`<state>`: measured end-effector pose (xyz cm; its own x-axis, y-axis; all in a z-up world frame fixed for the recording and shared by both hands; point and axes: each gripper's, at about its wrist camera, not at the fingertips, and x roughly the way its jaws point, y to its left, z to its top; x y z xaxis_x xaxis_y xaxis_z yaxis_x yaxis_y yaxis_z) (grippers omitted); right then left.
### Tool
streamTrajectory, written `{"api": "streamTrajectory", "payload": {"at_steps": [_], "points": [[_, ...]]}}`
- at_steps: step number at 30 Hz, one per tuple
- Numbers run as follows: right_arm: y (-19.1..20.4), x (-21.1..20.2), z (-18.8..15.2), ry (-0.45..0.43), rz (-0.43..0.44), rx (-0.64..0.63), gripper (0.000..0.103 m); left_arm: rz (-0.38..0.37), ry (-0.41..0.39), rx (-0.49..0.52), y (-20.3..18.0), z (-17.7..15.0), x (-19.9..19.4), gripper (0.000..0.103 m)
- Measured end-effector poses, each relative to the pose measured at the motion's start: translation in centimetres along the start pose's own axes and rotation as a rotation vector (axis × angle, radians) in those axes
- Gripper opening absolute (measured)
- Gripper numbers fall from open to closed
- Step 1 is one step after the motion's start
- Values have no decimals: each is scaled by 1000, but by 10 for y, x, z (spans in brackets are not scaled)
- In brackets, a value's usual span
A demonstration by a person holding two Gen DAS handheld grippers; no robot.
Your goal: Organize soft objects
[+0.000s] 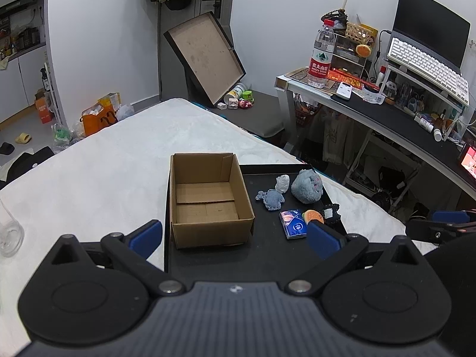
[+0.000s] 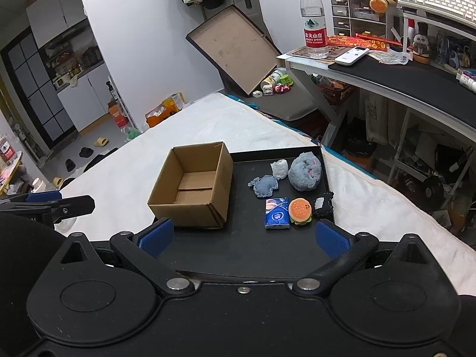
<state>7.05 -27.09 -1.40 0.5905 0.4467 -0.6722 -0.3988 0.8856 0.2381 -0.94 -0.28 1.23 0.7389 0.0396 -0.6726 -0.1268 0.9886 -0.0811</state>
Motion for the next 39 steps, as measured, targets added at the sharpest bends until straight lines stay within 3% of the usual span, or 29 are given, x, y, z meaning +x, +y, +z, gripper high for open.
{"api": "streamTrajectory", "payload": {"at_steps": [21,39], "points": [[-5,4,2,1,6,-11,103,-9,-4,-5,4,2,0,102],[-28,40,12,50,-18,13,103,13,50,-49,26,6,47,102]]}}
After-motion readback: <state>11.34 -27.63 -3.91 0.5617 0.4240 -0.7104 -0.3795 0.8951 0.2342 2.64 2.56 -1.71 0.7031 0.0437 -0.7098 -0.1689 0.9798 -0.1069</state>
